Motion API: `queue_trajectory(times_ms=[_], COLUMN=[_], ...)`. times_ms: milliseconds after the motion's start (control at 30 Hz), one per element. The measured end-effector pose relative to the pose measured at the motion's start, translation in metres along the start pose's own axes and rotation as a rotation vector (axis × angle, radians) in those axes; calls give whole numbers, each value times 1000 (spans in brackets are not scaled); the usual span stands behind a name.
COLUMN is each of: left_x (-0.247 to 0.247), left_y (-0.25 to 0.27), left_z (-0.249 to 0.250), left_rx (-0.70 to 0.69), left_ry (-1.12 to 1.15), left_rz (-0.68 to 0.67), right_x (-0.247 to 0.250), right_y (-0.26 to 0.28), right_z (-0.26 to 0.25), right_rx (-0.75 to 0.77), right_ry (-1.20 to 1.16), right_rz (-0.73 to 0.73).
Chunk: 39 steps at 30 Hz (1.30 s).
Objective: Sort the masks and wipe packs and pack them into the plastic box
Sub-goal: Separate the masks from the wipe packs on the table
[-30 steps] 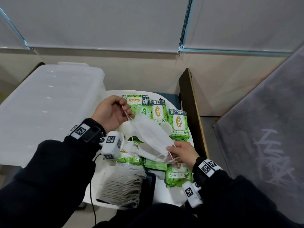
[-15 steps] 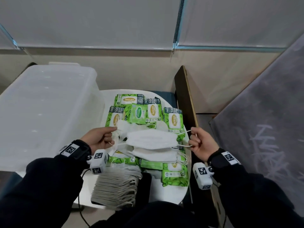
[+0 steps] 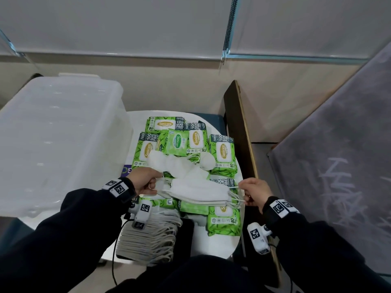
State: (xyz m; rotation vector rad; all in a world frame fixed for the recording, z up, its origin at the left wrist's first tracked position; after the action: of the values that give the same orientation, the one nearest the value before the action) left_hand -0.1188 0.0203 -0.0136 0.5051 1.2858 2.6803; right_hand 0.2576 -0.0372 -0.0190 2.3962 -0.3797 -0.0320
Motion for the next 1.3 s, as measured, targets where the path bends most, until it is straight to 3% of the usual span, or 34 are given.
queue_trajectory(times_ms=[300,400,533,567,633,733,867,1000,1167,1300], left_x=[3,9,5,-2,-21,-53,-64,-62,-62,-69], left_y=[-13,-13,-4,-3,-1,-7,-16,-13,-8,-6], left_z=[-8,-2,21,27,34,30,22,17,8,5], left_rx=[-7,-67,-372,-468,-600,-587,-541,-595,-862,-883], left_ry=[-110,-363,-958,-998,-1021,-1209,-1325,-1327,-1512,-1679], left_rz=[10,35,250,236,80,-120,-82,-74,180,324], right_x=[0,1,-5,-13,-33,-70,-93,-91,-93,-98], right_y=[-5,-3,-7,-7,-8,-10,-12,-3,3,1], right_z=[17,11,-8,-15,-24,-22,-10,-7,-3,12], right_rx=[-71,6,283,312,290,248,251,406,656,657], right_ry=[-2,-22,220,282,485,899,1296,1180,1144,1227], right_rz=[-51,-21,53,-6,-204,-451,-370,-302,-264,-258])
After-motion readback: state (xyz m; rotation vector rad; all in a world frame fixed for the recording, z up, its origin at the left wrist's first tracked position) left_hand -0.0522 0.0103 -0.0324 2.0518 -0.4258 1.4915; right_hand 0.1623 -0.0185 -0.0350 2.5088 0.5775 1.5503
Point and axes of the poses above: each hand's wrist, its own y-axis away from the middle knuckle, its own x-axis out of the back of the hand, z = x × y, the point moved 1 cm from there along -y, towards the middle knuckle, and after that the axes turned 13 degrees about -y, right-handed, at the moved point
